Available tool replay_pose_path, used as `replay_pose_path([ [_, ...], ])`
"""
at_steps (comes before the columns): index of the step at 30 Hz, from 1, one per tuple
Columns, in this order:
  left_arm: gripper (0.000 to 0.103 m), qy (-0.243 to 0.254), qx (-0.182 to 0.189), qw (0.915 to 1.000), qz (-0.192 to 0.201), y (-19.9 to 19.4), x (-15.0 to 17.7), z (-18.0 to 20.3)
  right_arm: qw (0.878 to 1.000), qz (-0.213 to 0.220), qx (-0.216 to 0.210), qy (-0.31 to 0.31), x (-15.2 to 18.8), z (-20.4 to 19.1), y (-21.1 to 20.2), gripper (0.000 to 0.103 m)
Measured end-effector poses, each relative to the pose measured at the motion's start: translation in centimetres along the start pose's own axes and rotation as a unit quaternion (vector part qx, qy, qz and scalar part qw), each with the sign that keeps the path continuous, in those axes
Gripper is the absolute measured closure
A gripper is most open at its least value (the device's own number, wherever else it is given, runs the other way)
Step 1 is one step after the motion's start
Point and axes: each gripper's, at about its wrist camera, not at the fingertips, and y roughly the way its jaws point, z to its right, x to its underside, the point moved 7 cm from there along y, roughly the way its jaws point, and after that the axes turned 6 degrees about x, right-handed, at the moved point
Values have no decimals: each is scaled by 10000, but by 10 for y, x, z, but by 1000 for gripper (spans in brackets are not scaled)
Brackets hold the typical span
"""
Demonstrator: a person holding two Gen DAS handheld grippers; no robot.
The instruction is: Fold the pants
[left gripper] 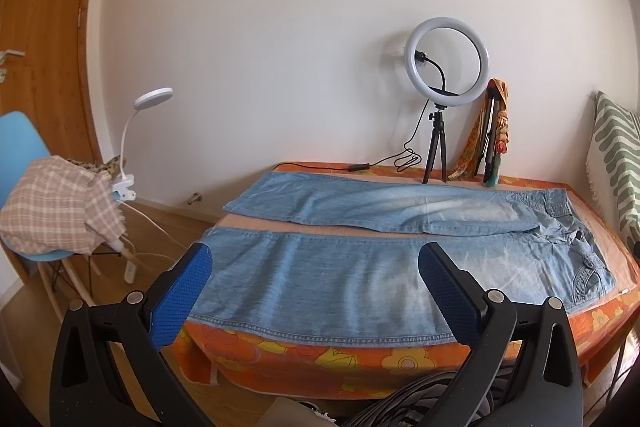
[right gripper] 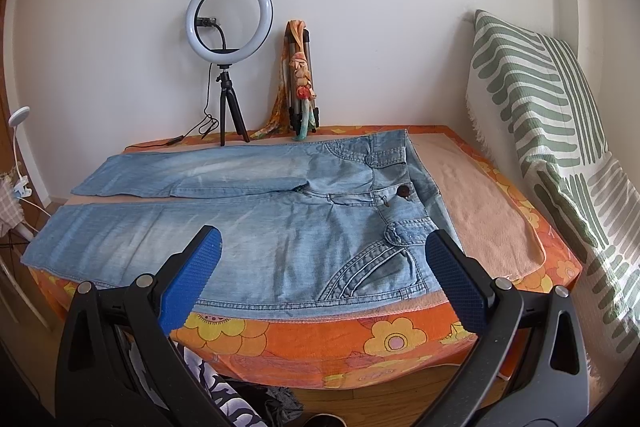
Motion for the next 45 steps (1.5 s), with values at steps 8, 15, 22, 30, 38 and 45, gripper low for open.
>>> replay_pose_path([
  [8, 0, -1, -5, 10000, 38, -4, 0, -1, 10000, 10, -2, -3, 1, 1, 0, 0],
  [15, 0, -4, -7, 10000, 41, -4, 0, 0, 10000, 16, 0, -1, 1, 0, -1, 0],
  [22, 0, -3, -8, 10000, 45, -4, 0, 0, 10000, 31, 1, -10, 0, -1, -1, 0],
  [30, 0, -10, -2, 10000, 40, -4, 0, -1, 10000, 34, -7, -20, -1, -1, -2, 0],
  [38, 0, 0, -4, 10000, 39, -3, 0, -1, 10000, 51, -7, -26, -1, -2, -2, 0],
  [45, 0, 3, -7, 10000, 39, -3, 0, -1, 10000, 54, -11, -20, -2, -2, -2, 0],
])
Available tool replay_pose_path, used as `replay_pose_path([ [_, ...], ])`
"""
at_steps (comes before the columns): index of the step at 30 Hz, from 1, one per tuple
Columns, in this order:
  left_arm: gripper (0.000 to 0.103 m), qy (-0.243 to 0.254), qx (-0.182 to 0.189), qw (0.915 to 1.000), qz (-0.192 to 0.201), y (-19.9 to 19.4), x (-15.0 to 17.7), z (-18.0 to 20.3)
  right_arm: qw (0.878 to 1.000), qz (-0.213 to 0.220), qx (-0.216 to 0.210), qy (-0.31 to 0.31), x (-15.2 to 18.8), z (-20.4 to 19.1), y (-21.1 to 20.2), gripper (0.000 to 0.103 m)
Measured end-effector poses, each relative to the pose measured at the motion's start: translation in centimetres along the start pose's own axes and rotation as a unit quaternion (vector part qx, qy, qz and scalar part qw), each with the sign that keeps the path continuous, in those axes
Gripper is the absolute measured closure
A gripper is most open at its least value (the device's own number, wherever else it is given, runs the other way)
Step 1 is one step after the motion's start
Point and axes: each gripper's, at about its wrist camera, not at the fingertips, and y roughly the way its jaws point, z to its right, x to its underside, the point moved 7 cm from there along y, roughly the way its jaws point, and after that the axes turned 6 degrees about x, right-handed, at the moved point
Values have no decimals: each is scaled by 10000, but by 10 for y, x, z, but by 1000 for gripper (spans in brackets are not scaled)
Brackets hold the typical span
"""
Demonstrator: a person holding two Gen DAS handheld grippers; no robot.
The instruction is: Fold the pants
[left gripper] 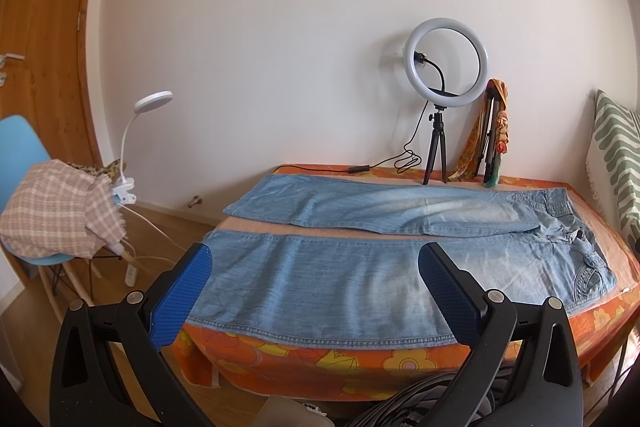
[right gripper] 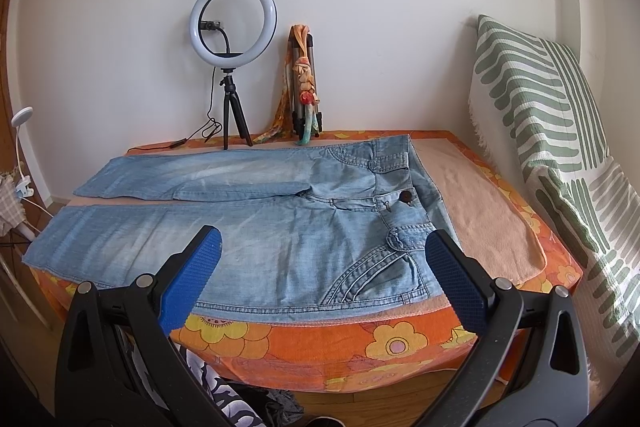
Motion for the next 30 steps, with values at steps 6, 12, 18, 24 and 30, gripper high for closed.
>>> replay_pose_path([
  [6, 0, 1, -2, 10000, 1, 0, 0, 0, 10000, 3, -7, -10, -3, -3, 0, 0],
  [12, 0, 23, -14, 10000, -3, 1, 0, -1, 10000, 10, -23, -30, -8, -7, 1, 0],
  [18, 0, 20, -66, 10000, -42, 11, -4, -10, 9999, 25, -101, -68, -17, -7, 8, 0],
  [24, 0, 70, -39, 9996, -269, 33, -4, -30, 9997, -13, -243, -70, -30, -7, 23, 0],
  [30, 0, 74, -149, 9991, -397, 58, -12, -63, 9978, -115, -637, -105, -55, -15, 42, 0],
])
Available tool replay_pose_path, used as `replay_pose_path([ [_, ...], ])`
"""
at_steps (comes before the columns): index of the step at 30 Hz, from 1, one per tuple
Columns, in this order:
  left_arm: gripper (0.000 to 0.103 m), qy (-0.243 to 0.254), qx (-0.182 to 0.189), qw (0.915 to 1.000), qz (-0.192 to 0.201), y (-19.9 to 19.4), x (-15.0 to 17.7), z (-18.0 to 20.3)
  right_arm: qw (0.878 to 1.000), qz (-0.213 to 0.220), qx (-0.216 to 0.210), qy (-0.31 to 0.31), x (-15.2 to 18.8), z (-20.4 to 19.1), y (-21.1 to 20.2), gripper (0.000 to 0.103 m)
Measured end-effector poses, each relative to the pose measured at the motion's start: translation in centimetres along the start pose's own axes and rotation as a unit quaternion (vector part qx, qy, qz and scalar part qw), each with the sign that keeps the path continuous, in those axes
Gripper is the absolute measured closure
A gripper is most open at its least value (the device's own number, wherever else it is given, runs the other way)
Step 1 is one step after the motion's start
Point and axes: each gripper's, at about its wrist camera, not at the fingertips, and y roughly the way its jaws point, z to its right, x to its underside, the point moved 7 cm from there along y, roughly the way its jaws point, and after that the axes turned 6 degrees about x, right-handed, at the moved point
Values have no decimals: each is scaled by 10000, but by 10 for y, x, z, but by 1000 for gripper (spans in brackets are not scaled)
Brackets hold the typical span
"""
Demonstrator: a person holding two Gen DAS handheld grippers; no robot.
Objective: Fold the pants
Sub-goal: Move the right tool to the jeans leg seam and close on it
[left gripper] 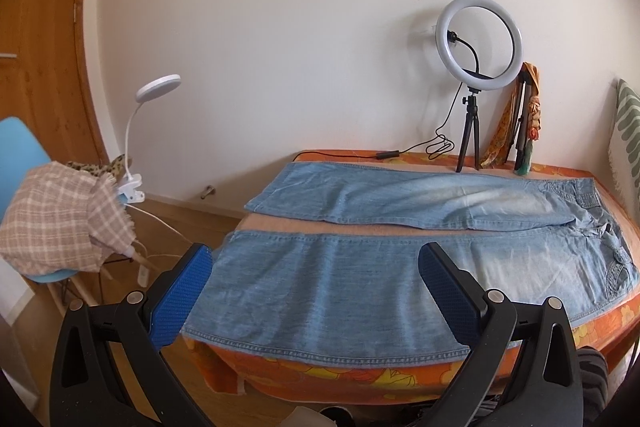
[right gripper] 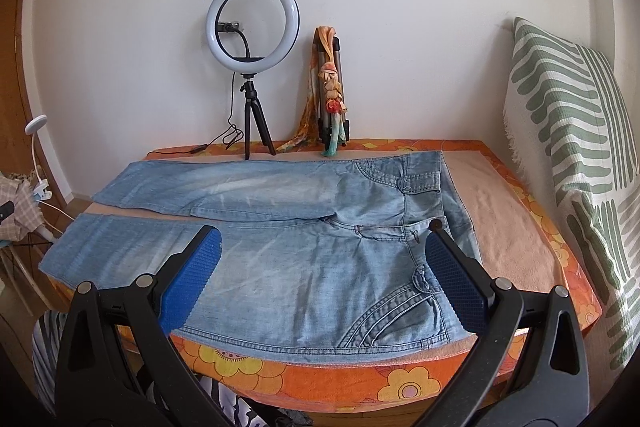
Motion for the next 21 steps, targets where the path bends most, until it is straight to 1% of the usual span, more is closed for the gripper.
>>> replay_pose_path([
  [5, 0, -160, -14, 9998, -140, 29, -12, -27, 9991, -40, -415, 28, -33, -10, 21, 0],
  [8, 0, -213, -25, 9995, -229, 48, -18, -37, 9984, 3, -561, -35, -53, -21, 34, 0],
  [13, 0, -209, -30, 9987, -460, 88, -32, -51, 9967, 9, -780, -221, -84, -43, 67, 0],
  [16, 0, -189, -21, 9981, -593, 112, -43, -58, 9941, 10, -1042, -304, -101, -57, 93, 0],
  [21, 0, -47, -24, 9974, -722, 153, -66, -63, 9910, -299, -1256, -345, -129, -74, 151, 0],
])
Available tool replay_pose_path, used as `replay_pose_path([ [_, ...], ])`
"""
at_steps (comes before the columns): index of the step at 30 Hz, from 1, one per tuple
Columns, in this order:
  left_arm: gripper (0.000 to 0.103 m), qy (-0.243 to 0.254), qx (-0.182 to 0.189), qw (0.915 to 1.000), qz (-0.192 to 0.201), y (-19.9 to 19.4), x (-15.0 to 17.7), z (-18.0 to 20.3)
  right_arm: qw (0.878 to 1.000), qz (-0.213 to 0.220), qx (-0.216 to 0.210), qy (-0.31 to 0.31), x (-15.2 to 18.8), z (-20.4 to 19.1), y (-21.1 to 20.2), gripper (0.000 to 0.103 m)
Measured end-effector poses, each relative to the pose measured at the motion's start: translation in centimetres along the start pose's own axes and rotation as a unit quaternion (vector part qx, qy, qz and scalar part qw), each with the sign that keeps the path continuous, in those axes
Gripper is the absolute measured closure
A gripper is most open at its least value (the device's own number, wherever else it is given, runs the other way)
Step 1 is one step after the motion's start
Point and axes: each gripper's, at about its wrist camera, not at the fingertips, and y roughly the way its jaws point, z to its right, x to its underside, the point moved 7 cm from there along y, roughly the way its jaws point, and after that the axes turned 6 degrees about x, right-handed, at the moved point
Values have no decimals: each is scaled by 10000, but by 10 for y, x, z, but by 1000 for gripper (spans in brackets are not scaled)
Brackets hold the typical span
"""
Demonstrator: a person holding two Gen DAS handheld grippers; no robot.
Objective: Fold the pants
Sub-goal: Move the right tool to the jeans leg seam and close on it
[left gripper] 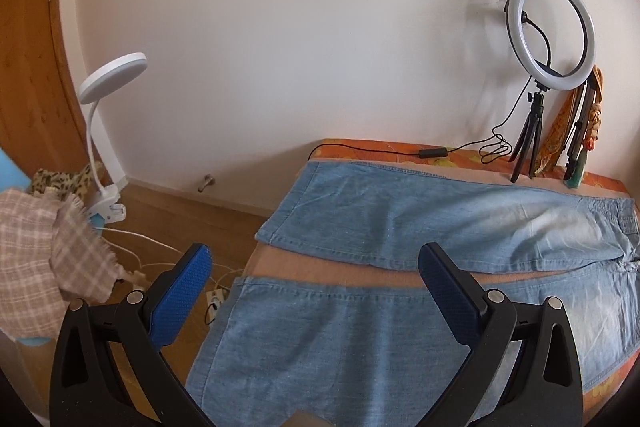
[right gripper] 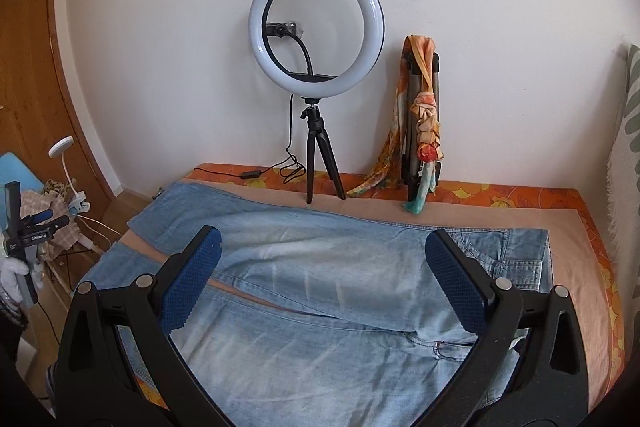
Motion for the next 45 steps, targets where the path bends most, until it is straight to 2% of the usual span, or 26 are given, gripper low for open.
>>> replay_pose_path([
  [3, 1, 1, 110, 9999, -102, 26, -14, 3, 9995, -115, -269, 77, -13, 1, 35, 0],
  [10, 1, 72, 303, 9987, -409, 93, -30, 24, 9974, -583, -364, -205, -22, 1, 132, 0],
  [14, 1, 217, 438, 9969, -608, 131, -30, 41, 9935, -930, -493, -440, -11, -7, 190, 0],
  [19, 2, 197, 595, 9947, -821, 174, -27, 55, 9867, -1251, -255, -1007, 11, -16, 260, 0],
  [24, 2, 40, 610, 9917, -1130, 217, -19, 57, 9729, -1625, -293, -1620, 35, -22, 318, 0],
  [28, 3, -171, 682, 9885, -1337, 246, -14, 55, 9652, -1853, -432, -1797, 49, -22, 354, 0],
  [33, 3, -180, 710, 9866, -1458, 268, -4, 55, 9549, -2014, -802, -2031, 60, -30, 375, 3],
  [37, 4, -155, 694, 9853, -1553, 281, 5, 55, 9430, -2305, -925, -2214, 73, -34, 383, 11],
  [39, 4, -186, 700, 9848, -1577, 284, 8, 54, 9430, -2298, -966, -2204, 75, -34, 382, 15],
  [40, 4, -210, 691, 9848, -1582, 286, 9, 52, 9435, -2297, -1004, -2166, 76, -35, 381, 21],
  [41, 4, -244, 687, 9845, -1594, 287, 10, 51, 9451, -2272, -1017, -2120, 75, -35, 379, 31],
  [42, 4, -292, 684, 9842, -1605, 289, 11, 49, 9466, -2263, -989, -2075, 75, -37, 378, 36],
  [43, 4, -356, 692, 9837, -1623, 291, 12, 47, 9472, -2275, -989, -2032, 75, -37, 375, 51],
  [44, 4, -431, 710, 9828, -1651, 293, 14, 45, 9477, -2285, -969, -2005, 74, -36, 373, 70],
  [45, 4, -510, 729, 9815, -1694, 295, 16, 43, 9476, -2318, -956, -1980, 75, -36, 370, 79],
])
